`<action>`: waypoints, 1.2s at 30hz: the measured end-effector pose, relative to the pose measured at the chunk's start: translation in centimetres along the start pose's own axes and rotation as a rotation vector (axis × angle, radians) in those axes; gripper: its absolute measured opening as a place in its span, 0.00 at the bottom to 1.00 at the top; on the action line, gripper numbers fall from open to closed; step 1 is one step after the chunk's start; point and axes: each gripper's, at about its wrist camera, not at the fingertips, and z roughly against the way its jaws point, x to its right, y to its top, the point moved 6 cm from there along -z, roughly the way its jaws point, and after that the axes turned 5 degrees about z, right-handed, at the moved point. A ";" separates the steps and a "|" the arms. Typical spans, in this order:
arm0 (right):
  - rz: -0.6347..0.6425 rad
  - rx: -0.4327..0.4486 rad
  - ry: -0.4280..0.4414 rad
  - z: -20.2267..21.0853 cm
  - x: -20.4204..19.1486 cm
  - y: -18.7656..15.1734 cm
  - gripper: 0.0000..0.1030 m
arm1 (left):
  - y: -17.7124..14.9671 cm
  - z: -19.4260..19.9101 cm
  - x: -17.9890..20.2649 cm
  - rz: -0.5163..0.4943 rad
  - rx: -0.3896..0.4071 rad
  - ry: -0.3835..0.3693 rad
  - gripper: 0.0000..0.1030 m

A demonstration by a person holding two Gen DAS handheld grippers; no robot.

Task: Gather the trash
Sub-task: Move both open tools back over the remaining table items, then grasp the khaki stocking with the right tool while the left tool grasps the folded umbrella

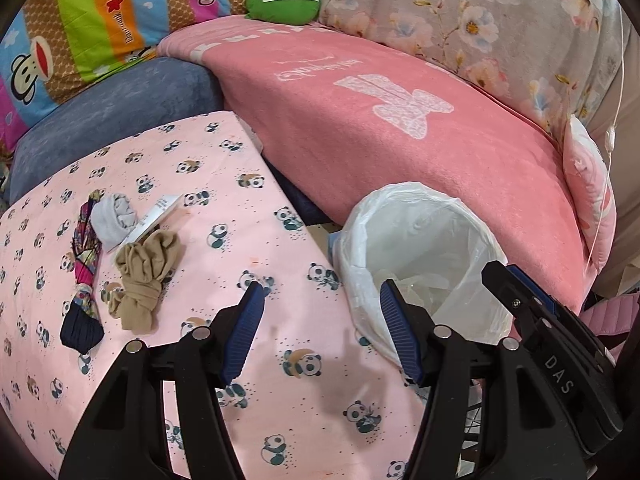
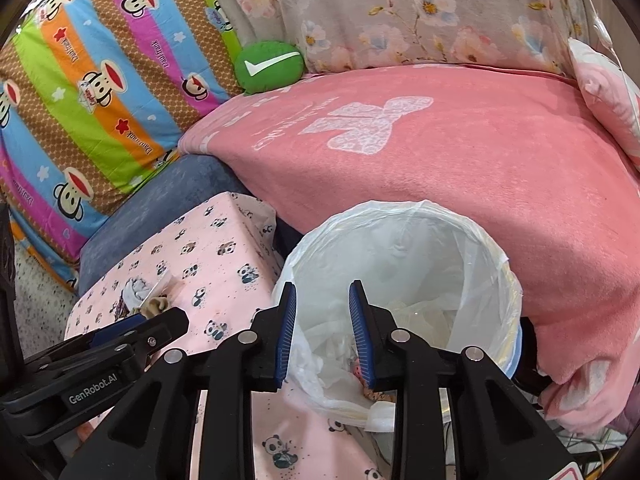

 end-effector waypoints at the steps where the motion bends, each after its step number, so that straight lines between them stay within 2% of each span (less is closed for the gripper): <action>1: 0.006 -0.003 0.004 -0.1 -0.4 -0.1 0.27 | 0.0 0.0 -0.5 0.007 0.000 0.004 0.56; 7: 0.041 -0.014 0.024 -0.6 -2.8 -0.3 0.34 | -0.3 0.2 -3.7 0.067 -0.001 0.032 0.58; 10: 0.063 -0.023 0.035 -0.9 -4.2 -0.5 0.34 | -0.4 0.3 -5.8 0.108 0.000 0.057 0.61; 18: 0.129 -0.059 0.075 -2.1 -8.7 -1.7 0.35 | -0.9 1.0 -12.4 0.201 0.017 0.131 0.61; 23: 0.179 -0.076 0.103 -2.9 -12.0 -2.3 0.43 | -1.4 1.3 -16.5 0.258 0.021 0.185 0.66; 29: 0.239 -0.109 0.133 -4.2 -16.0 -3.3 0.43 | -1.9 1.3 -20.9 0.308 0.021 0.250 0.70; 36: 0.278 -0.165 0.172 -6.8 -20.0 -4.8 0.44 | -2.3 0.3 -25.6 0.368 -0.004 0.298 0.70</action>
